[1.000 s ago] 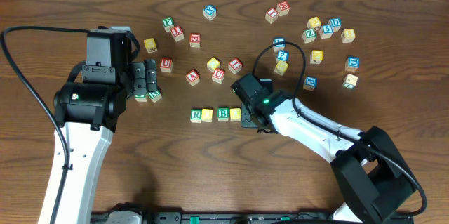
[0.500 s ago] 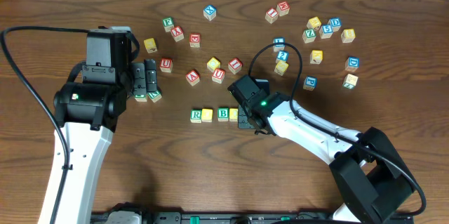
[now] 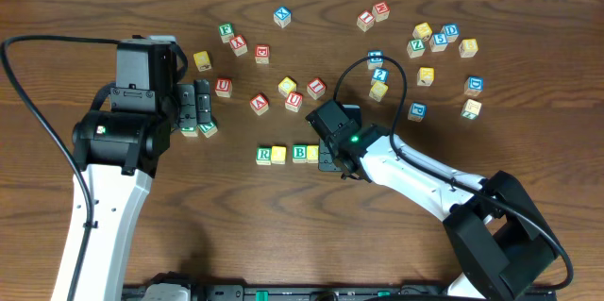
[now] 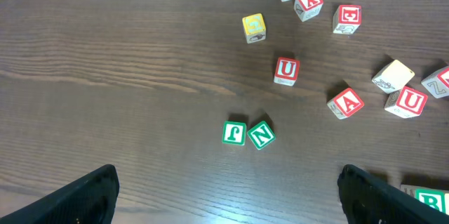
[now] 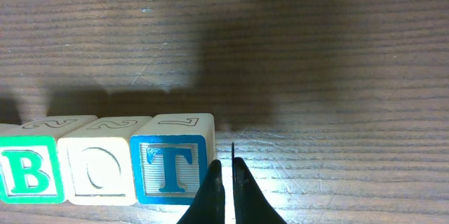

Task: Spell out ROBOT
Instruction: 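Raise the right gripper and move it aside to the right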

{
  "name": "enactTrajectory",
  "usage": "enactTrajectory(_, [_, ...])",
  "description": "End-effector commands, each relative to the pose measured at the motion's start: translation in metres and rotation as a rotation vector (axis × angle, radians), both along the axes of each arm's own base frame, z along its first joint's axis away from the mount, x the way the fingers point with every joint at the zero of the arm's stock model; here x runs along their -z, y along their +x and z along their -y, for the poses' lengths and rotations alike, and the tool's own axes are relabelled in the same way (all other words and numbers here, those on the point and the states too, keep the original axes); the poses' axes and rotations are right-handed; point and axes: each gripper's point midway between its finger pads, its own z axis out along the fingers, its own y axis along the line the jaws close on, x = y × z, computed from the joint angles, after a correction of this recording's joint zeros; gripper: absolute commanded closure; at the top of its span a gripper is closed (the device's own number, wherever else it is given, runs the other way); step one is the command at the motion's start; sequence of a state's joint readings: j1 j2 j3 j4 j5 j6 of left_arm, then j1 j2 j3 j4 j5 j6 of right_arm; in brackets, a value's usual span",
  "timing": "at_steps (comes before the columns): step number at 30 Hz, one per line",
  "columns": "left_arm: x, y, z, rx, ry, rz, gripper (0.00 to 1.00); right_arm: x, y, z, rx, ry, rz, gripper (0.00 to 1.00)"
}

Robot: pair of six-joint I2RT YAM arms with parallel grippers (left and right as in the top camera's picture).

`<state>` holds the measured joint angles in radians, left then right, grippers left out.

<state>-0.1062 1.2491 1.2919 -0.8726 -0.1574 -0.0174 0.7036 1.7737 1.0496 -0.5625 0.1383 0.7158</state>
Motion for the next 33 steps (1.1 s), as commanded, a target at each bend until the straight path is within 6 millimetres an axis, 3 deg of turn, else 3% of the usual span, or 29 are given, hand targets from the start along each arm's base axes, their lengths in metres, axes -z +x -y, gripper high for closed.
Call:
enactTrajectory(1, [-0.006, 0.001, -0.003, 0.003, 0.016, 0.012, 0.02, 0.001, -0.001, 0.000, 0.004, -0.009, 0.005, 0.99])
enactTrajectory(5, [-0.006, 0.001, -0.003, 0.002, 0.017, 0.012, 0.02, 0.001, 0.001, 0.015, 0.025, -0.083, 0.029, 0.99])
enactTrajectory(12, [-0.006, 0.001, -0.003, 0.002, 0.017, 0.012, 0.02, 0.000, 0.002, 0.017, 0.029, -0.093, 0.034, 0.99])
enactTrajectory(18, [-0.006, 0.001, -0.003, 0.003, 0.016, 0.012, 0.02, -0.002, 0.013, 0.034, 0.056, -0.111, 0.038, 0.99])
enactTrajectory(22, [-0.006, 0.001, -0.003, 0.002, 0.017, 0.012, 0.02, -0.044, 0.024, 0.049, 0.037, -0.108, 0.064, 0.99])
enactTrajectory(26, [-0.006, 0.001, -0.003, 0.003, 0.016, 0.012, 0.02, -0.117, 0.024, 0.077, 0.030, -0.048, 0.202, 0.97])
enactTrajectory(27, [-0.006, 0.001, -0.003, 0.003, 0.016, 0.012, 0.02, -0.136, 0.020, 0.085, 0.003, -0.030, 0.237, 0.94])
enactTrajectory(28, [-0.006, 0.001, -0.003, 0.003, 0.016, 0.012, 0.02, -0.152, 0.015, 0.088, -0.052, -0.011, 0.267, 0.85])
enactTrajectory(29, [-0.006, 0.001, -0.003, 0.002, 0.017, 0.012, 0.02, -0.162, 0.008, 0.092, -0.091, -0.012, 0.285, 0.69])
enactTrajectory(33, [-0.006, 0.001, -0.003, 0.002, 0.017, 0.012, 0.02, -0.171, -0.008, 0.100, -0.157, -0.049, 0.283, 0.35])
